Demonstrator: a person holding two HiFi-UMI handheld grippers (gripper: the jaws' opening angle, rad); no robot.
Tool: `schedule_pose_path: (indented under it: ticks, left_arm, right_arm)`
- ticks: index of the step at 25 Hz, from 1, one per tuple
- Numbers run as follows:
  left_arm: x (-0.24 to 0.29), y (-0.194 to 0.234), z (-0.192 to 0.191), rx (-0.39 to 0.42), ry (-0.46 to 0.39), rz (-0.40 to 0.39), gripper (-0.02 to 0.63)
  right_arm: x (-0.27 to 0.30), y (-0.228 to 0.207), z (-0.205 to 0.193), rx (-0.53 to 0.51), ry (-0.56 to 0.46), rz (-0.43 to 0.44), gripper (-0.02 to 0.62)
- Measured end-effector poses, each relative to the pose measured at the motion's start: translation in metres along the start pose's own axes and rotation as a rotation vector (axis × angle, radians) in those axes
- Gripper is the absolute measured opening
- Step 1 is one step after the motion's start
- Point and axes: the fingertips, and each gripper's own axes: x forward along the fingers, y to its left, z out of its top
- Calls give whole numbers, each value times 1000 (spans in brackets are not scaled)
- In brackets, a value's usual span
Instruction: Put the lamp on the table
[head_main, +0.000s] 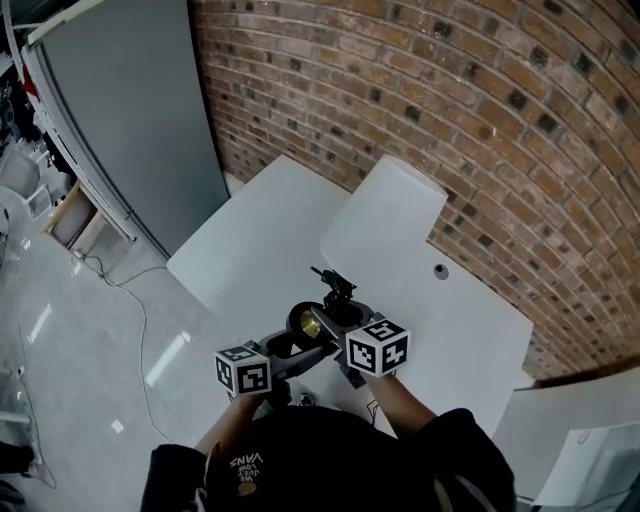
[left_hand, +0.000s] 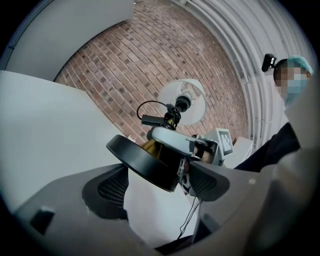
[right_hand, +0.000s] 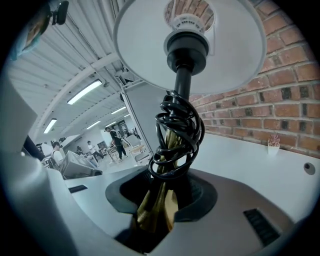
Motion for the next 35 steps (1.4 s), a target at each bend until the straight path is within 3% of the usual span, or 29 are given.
schedule_pose_path:
  ticks: [14,22,28,35]
  left_arm:
    - [-46,77,81,31,165,-137,324]
    - [-75,109,126,70,242,-240,318]
    - [-81,121,143,57,252,-286,311]
    - [-54,129,163,75,240,-316,310]
  right_arm:
    - [94,10,47,80,-76,-204,136]
    - [142,25,78,56,-106,-312,135]
    - [156,28,90,53,-114,-357,135]
    - [159,0,109,46,-127,-376,132]
